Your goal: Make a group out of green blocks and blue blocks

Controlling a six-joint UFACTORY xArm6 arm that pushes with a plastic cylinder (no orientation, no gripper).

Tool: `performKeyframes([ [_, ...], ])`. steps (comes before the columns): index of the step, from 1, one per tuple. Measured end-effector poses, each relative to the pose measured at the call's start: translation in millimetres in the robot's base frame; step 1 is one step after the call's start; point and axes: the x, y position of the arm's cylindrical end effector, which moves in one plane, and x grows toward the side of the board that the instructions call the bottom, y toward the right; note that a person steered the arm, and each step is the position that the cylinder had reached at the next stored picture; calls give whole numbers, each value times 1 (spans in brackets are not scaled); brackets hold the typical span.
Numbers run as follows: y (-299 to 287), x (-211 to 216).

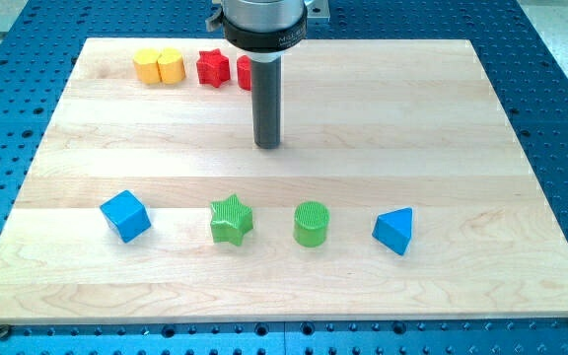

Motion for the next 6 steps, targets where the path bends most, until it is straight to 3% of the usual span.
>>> performKeyframes([
  [2,-4,0],
  [3,-33,10],
  [4,-114,14],
  [5,-226,44],
  [6,-270,101],
])
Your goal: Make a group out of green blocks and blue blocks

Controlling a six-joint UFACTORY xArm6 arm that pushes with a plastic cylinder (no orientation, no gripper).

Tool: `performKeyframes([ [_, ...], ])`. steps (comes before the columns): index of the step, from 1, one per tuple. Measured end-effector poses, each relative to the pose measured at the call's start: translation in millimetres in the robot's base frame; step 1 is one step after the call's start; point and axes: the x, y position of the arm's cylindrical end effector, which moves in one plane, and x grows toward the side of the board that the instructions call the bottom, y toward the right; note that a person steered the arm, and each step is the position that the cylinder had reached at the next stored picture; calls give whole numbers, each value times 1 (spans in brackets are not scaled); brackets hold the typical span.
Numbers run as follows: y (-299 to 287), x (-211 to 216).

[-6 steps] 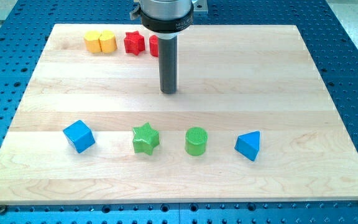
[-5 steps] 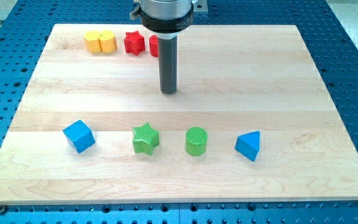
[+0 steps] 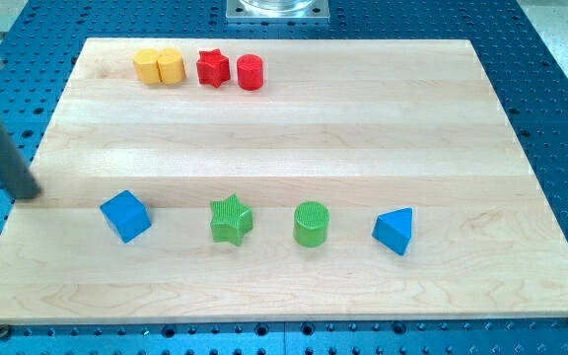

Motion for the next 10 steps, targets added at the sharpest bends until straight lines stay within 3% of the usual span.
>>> performKeyframes([
  [1,10,9],
  [6,319,50],
  [8,399,58],
  [10,312,13],
])
